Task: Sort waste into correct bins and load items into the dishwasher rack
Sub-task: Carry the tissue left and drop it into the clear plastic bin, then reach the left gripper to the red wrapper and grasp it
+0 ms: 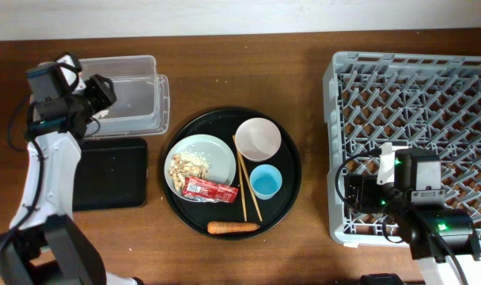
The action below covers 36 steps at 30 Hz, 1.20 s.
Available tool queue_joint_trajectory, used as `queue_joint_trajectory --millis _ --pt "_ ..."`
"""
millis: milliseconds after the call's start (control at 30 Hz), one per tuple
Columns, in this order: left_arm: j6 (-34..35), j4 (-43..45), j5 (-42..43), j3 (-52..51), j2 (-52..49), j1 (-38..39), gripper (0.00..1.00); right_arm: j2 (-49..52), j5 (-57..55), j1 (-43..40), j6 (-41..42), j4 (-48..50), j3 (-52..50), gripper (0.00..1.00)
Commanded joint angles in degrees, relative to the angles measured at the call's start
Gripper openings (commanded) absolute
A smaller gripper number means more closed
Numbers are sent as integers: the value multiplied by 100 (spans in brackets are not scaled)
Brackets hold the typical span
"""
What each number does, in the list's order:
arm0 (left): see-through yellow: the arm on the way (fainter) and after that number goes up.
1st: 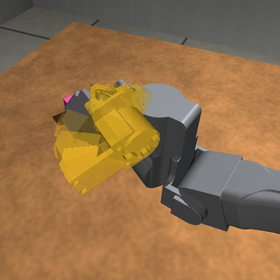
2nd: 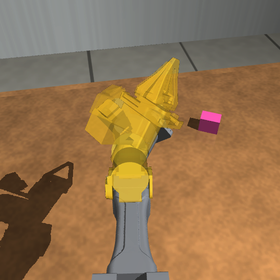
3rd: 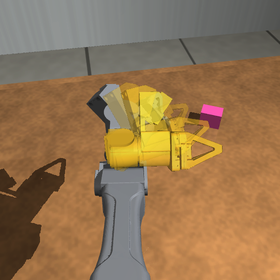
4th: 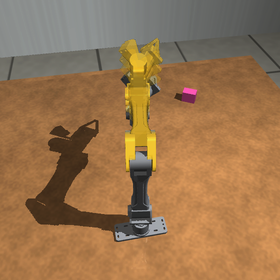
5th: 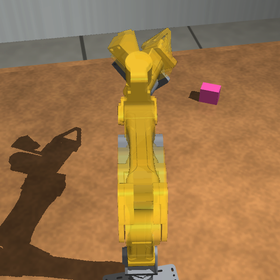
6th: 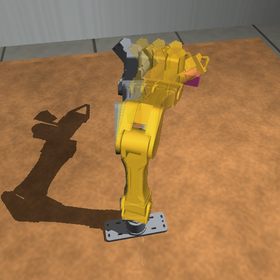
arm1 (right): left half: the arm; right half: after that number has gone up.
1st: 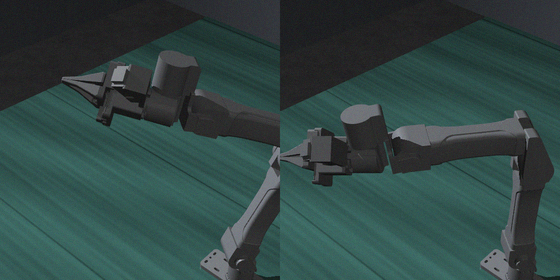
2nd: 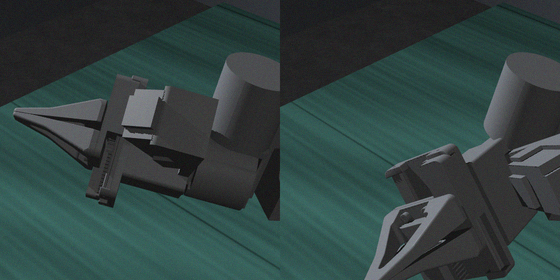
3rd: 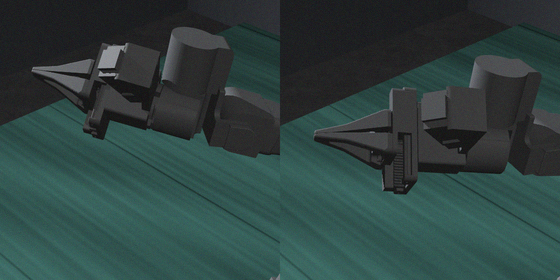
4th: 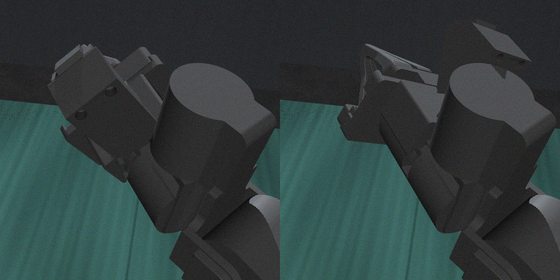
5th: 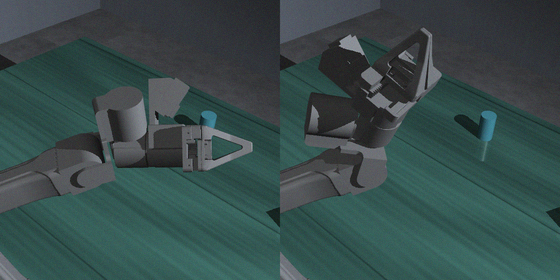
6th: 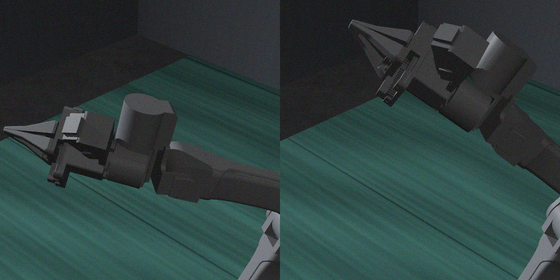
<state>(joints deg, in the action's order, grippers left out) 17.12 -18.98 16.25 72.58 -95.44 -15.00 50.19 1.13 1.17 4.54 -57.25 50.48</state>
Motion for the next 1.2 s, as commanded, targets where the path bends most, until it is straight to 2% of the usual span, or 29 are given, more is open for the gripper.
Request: queue_joint_trajectory --millis 0,67,200,267,333,367,533,733,1133,1167 --pt "-48 -1263 737 76 203 544 50 -15 13 33 46 -7 122 98" --pt "-48 -2262 732 72 203 1032 57 -15 13 33 46 -48 122 98" --pt "-33 -3471 455 7 203 2076 70 -15 13 33 46 -59 122 98" --pt "476 -3731 345 -179 203 2546 71 -15 15 33 46 -61 122 99" --pt "1082 -3738 345 -398 203 2826 71 -15 15 33 46 -63 122 98" --pt "1930 -3692 345 -678 203 3088 72 -15 15 33 46 -63 122 98" --pt "3206 -2870 2 -1421 203 3499 74 -15 15 33 46 -66 122 98" --pt "3604 -2538 -841 -1641 175 3709 73 -15 20 33 46 -68 122 98" --pt "3622 -2319 -839 -1646 -212 3713 73 -15 61 33 46 -68 122 98" --pt "3622 -2304 -839 -1646 -212 3713 69 -15 61 33 46 -68 122 98"
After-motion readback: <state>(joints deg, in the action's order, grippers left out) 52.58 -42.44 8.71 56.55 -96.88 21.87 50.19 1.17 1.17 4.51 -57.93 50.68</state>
